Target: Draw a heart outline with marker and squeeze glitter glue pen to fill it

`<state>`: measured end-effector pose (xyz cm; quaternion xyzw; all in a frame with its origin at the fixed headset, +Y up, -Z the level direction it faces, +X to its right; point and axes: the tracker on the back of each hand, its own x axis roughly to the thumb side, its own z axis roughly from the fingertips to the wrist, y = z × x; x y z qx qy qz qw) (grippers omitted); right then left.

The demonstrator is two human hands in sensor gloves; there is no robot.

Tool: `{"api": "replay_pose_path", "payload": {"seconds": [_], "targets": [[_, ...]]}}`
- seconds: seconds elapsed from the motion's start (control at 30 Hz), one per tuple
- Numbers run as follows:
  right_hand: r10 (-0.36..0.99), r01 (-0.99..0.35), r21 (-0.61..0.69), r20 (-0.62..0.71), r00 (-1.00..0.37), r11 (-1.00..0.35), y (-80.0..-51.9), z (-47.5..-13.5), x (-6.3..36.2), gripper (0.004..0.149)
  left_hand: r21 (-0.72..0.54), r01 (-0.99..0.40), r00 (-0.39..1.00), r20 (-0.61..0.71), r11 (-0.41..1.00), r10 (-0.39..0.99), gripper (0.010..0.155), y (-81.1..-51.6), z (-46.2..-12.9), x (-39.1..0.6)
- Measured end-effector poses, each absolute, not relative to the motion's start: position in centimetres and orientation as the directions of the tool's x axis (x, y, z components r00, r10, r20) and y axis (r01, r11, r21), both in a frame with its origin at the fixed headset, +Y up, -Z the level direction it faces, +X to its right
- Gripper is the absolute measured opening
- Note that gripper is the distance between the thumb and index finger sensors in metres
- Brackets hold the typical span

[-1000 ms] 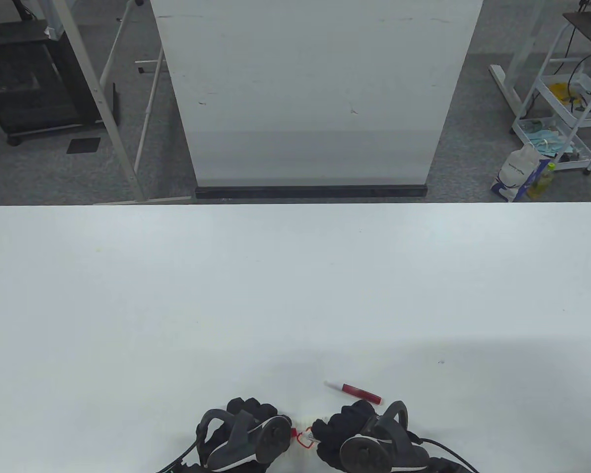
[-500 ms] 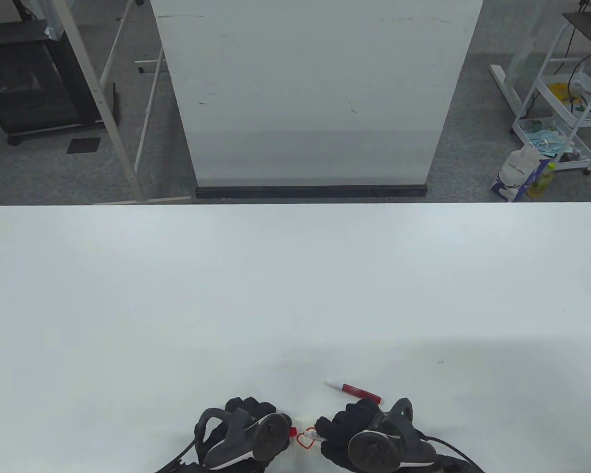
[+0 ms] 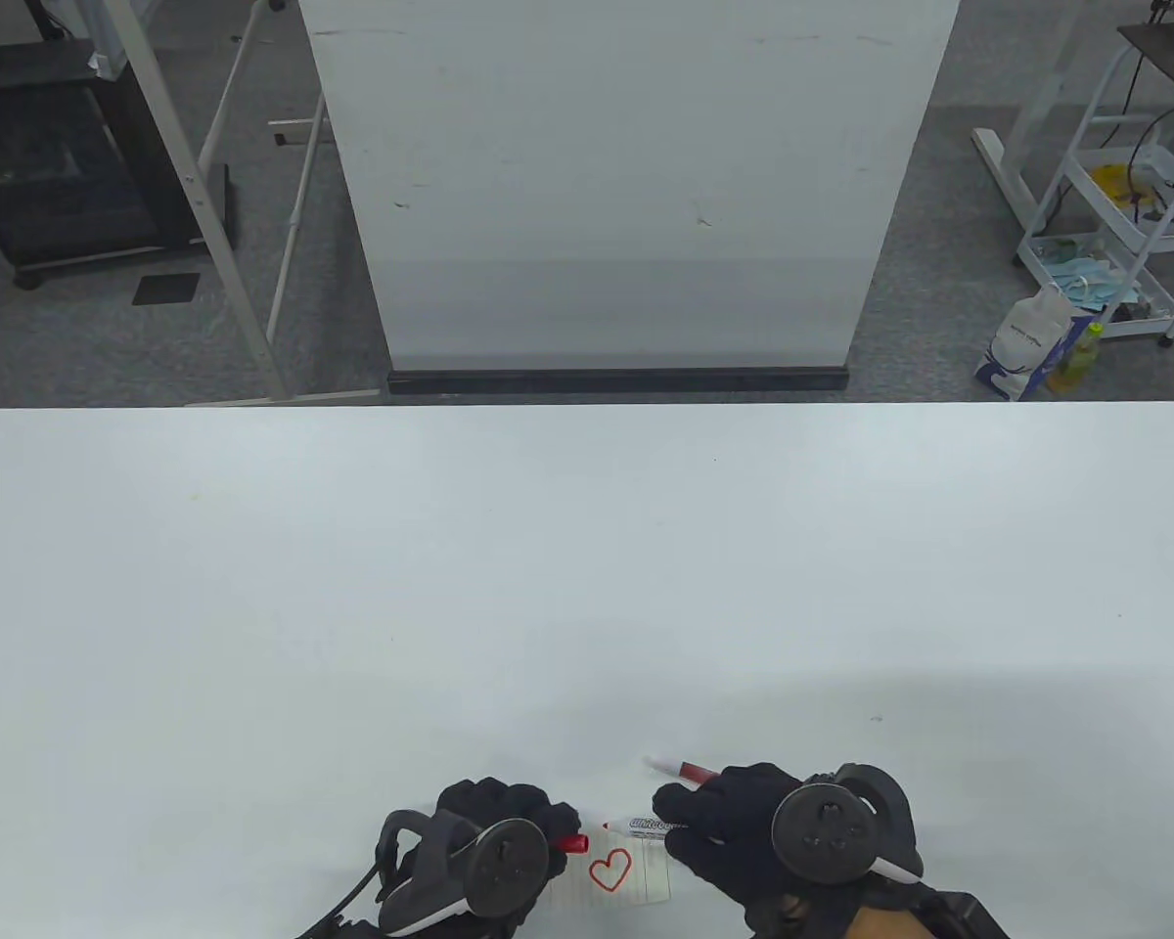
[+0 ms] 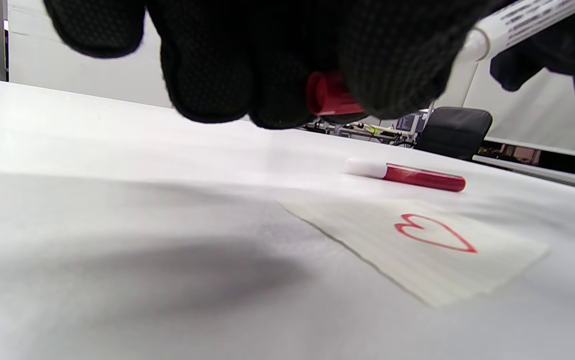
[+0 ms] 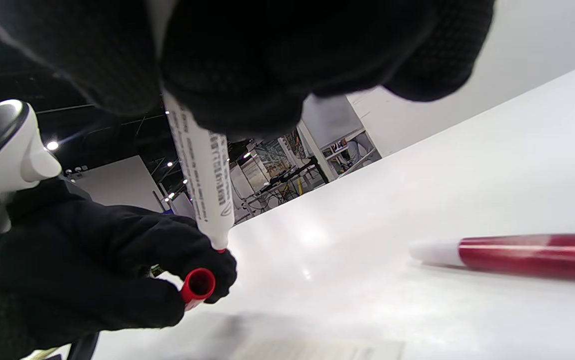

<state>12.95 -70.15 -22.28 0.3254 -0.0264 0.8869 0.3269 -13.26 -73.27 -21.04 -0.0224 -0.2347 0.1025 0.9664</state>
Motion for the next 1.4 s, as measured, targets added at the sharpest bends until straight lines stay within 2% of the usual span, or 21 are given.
{"api": "replay_pose_path", "payload": {"seconds": [0.13, 0.33, 0.6, 1.13, 1.4], "targets": [[0.622, -0.621, 0.235, 0.575, -0.532, -0.748, -70.5, -22.2, 12.5, 0.047, -0.082, -0.220, 0.851, 0.471, 0.972, 0.232, 0.046, -73.2, -20.9, -13.4], [0.603, -0.596, 0.239, 0.588, -0.539, -0.767, -71.0, -21.7, 11.7, 0.048, -0.091, -0.277, 0.793, 0.541, 0.957, 0.281, 0.047, -73.2, -20.6, -13.1], [0.602, -0.596, 0.240, 0.595, -0.533, -0.766, -71.0, -21.6, 11.7, 0.049, -0.065, -0.281, 0.766, 0.586, 0.957, 0.265, 0.048, -72.9, -20.3, -13.1], [0.559, -0.542, 0.228, 0.581, -0.591, -0.809, -72.3, -21.5, 10.8, 0.051, 0.125, -0.237, 0.763, 0.638, 0.963, 0.105, 0.046, -72.5, -20.0, -13.5], [0.464, -0.468, 0.167, 0.609, -0.643, -0.868, -72.6, -21.4, 10.4, 0.056, 0.226, -0.188, 0.763, 0.646, 0.956, -0.003, 0.046, -72.2, -20.1, -13.5]]}}
